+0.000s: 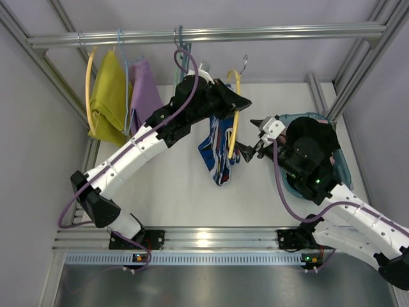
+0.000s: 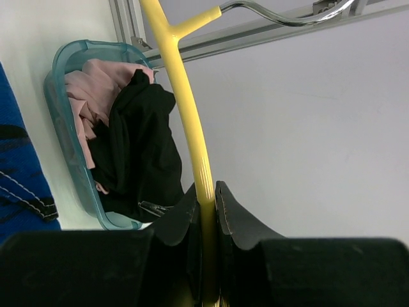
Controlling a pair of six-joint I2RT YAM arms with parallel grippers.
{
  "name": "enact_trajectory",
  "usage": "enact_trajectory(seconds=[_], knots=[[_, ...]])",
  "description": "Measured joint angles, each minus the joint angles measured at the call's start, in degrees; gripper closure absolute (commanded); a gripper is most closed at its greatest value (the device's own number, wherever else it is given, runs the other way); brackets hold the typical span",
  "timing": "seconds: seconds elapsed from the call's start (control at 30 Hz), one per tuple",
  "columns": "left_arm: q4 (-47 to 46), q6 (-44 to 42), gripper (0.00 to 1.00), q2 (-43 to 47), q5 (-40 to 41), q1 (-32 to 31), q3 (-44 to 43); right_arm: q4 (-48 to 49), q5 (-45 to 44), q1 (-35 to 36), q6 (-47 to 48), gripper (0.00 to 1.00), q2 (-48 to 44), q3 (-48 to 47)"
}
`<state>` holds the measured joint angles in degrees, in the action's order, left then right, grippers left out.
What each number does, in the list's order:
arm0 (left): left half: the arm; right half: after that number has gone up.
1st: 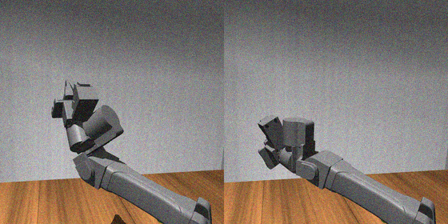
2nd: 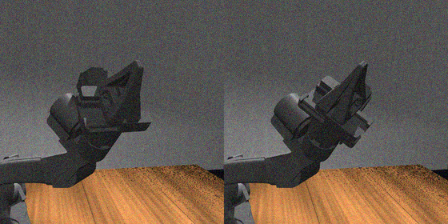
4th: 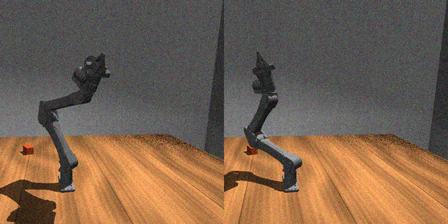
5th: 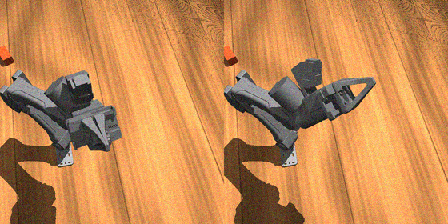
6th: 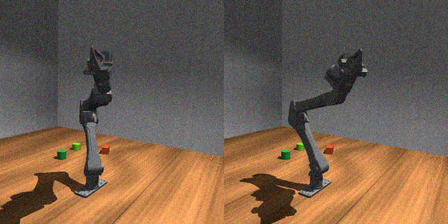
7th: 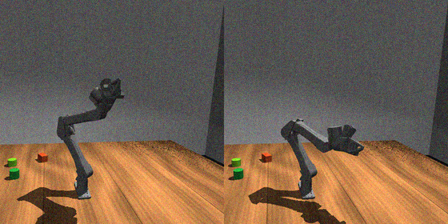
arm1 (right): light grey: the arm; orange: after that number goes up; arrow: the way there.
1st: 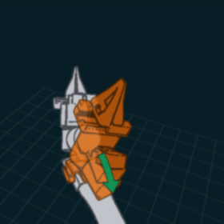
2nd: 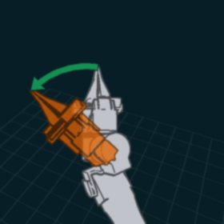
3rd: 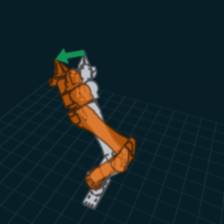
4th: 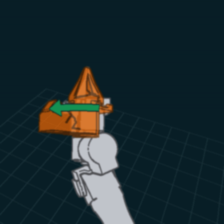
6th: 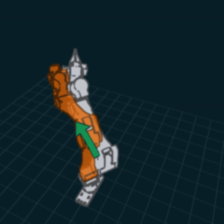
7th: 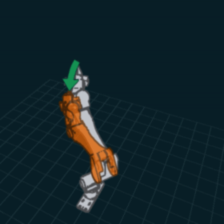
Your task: Remove the trousers from the hanger
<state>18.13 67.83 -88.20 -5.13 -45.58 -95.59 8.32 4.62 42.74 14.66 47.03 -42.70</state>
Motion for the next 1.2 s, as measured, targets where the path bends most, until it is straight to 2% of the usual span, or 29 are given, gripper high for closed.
enact_trajectory(seconds=[0.2, 0.33, 0.47, 0.57, 0.6, 0.63, 0.7, 0.77, 0.83, 1.1, 1.2], knots=[[0.02, 0.37, 1.0, -1.03, -0.33, 0.0, -0.44, 5.29, -3.69, 2.23, 1.77, 0.32, 2.25, 2.08], [0.0, 0.81, 1.0, -1.11, -0.7, 0.0, -0.87, 7.67, -10.99, 2.62, 2.23, 0.35, 5.4, 2.34], [0.02, 1.09, 1.0, -1.14, -0.85, 0.0, -1.05, 10.21, -13.38, 2.67, 2.29, 0.36, 6.71, 2.86], [0.02, 1.29, 1.0, -1.2, -0.83, 0.02, -1.29, 12.0, -14.6, 2.82, 2.78, 0.31, 7.48, 3.15], [0.04, 1.31, 1.0, -1.2, -0.83, 0.04, -1.4, 12.85, -14.71, 2.86, 2.97, 0.21, 7.54, 3.63], [0.09, 1.42, 1.0, -1.2, -0.83, 0.04, -1.51, 13.46, -14.75, 2.86, 3.04, 0.16, 7.58, 4.07], [0.04, 1.79, 1.0, -1.2, -1.18, 0.04, -1.95, 14.27, -14.53, 2.86, 3.23, 0.12, 7.76, 4.83], [0.02, 2.36, 1.0, -1.2, -1.53, 0.02, -2.34, 15.23, -14.34, 2.86, 3.32, 0.14, 8.2, 5.62], [0.04, 2.82, 1.0, -1.2, -1.86, 0.02, -2.64, 16.55, -14.97, 2.89, 3.61, 0.22, 9.07, 6.25], [0.0, 3.26, 1.0, -1.2, -2.34, 0.02, -2.67, 19.28, -17.94, 1.31, 3.19, 0.35, 11.85, 6.29], [0.0, 3.52, 1.0, -1.2, -2.34, 0.04, -2.67, 19.87, -18.34, 0.92, 2.86, 0.33, 12.57, 6.21]])
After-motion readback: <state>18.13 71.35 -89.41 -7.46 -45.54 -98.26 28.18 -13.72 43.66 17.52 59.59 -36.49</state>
